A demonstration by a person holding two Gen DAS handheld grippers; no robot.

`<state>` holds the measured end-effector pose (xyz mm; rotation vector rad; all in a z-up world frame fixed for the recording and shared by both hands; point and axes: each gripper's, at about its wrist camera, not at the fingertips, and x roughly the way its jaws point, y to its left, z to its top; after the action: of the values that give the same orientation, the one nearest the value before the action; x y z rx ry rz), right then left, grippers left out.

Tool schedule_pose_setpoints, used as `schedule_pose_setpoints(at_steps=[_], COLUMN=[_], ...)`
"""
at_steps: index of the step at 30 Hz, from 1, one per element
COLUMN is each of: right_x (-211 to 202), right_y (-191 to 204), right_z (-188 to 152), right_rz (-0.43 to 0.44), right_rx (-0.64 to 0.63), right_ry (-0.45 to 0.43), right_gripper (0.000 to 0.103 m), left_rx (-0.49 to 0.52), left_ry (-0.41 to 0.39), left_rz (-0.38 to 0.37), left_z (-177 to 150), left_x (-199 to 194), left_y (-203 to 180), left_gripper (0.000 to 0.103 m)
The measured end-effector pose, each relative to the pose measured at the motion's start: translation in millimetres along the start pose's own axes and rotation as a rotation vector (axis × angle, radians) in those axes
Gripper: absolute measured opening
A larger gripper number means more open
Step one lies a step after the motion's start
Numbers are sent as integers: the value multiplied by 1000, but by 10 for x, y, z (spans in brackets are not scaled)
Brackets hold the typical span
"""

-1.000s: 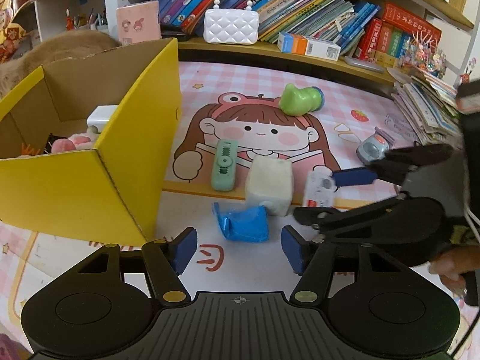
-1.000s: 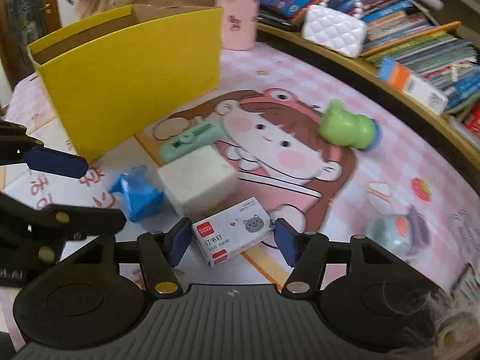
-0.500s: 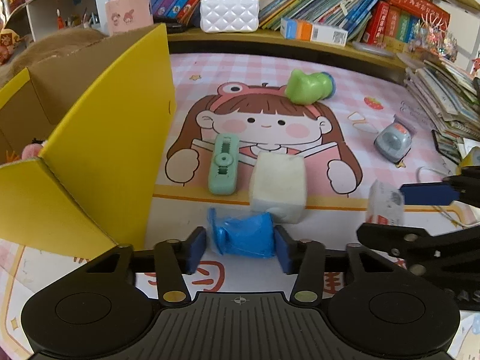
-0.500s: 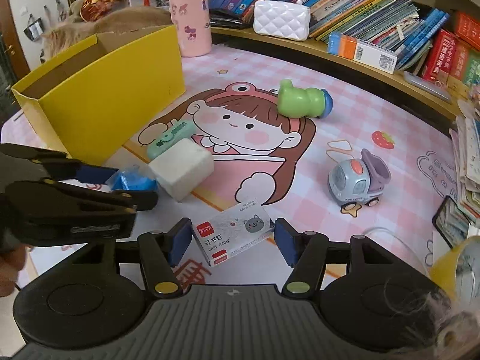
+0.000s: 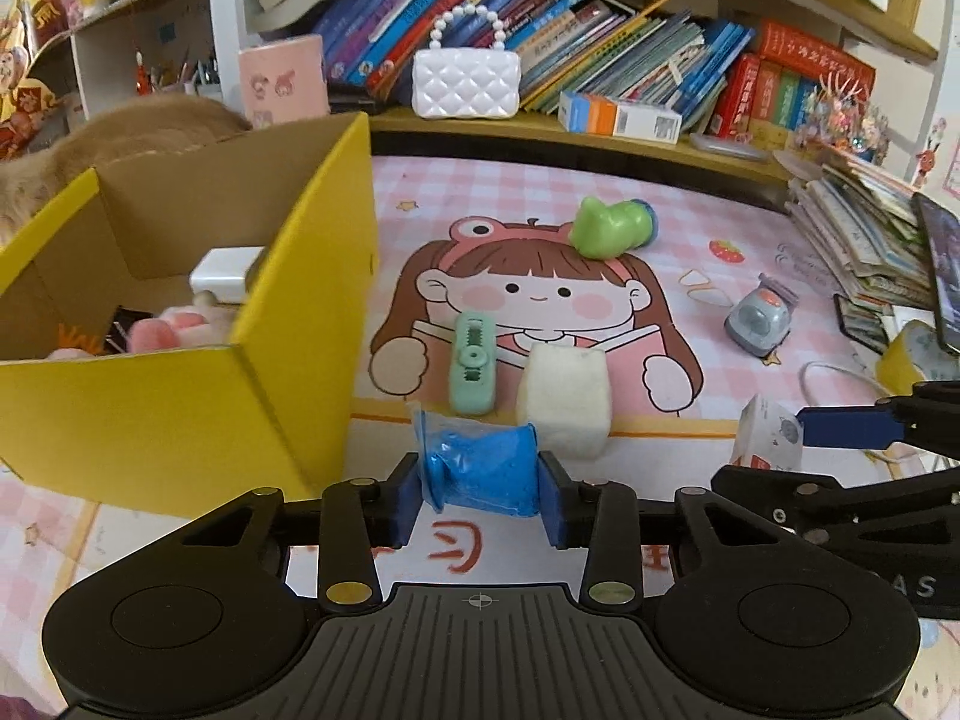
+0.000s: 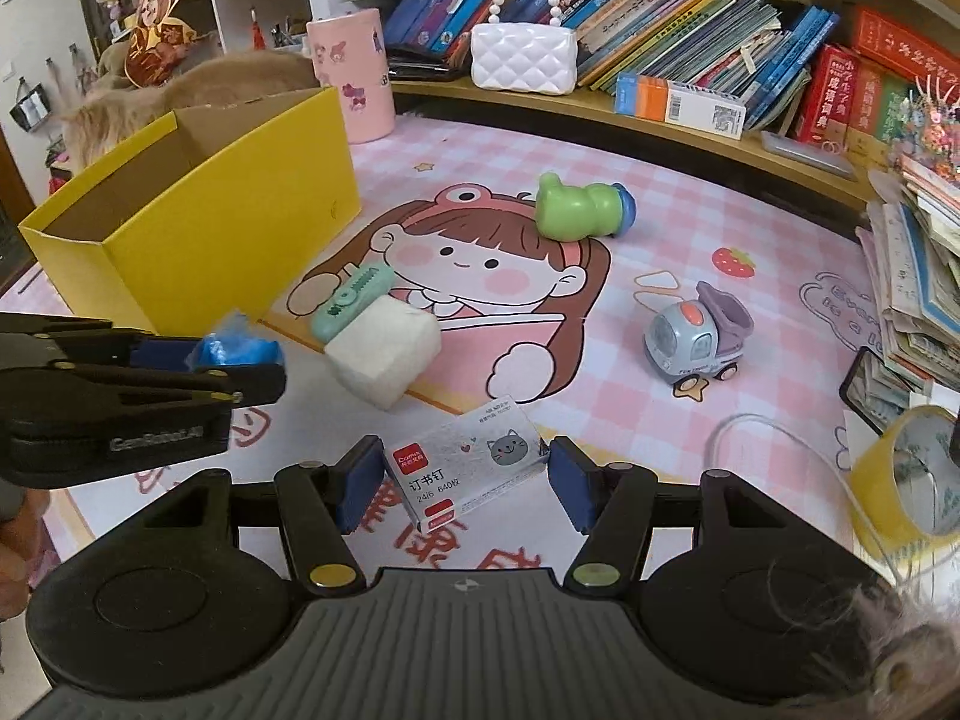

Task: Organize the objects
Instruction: 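Carry the blue bag and staple box with both grippers over the yellow box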

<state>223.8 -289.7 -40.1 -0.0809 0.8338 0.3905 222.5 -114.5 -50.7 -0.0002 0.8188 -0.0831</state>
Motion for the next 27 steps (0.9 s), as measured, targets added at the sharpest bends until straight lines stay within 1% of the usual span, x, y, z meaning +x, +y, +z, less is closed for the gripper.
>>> schedule_pose_setpoints(at_steps=[3, 8, 13, 17, 19, 27], right_x=[-52, -137, -225, -246, -239, -265], right_y=[117, 419, 815, 1194, 1403, 2171], right_z=[-35, -130, -245, -337, -336, -321], right_rz=[-11, -69, -104, -122, -123, -127], right_rx=[22, 37, 70, 101, 91, 21], right_ry=[3, 13, 20, 26, 32, -6], right_gripper=[58, 58, 58, 58, 58, 58], left_rx=[4, 15, 11, 37, 50, 60], left_ry=[-7, -18, -22, -23, -33, -64], left_rz=[-14, -43, -70, -87, -89, -96], left_z=[-67, -230, -405, -501, -531, -654], left_x=[-130, -369, -606, -772, -858, -1089], left_y=[78, 252, 556, 832, 974, 1523], left_gripper=[38, 37, 37, 37, 37, 37])
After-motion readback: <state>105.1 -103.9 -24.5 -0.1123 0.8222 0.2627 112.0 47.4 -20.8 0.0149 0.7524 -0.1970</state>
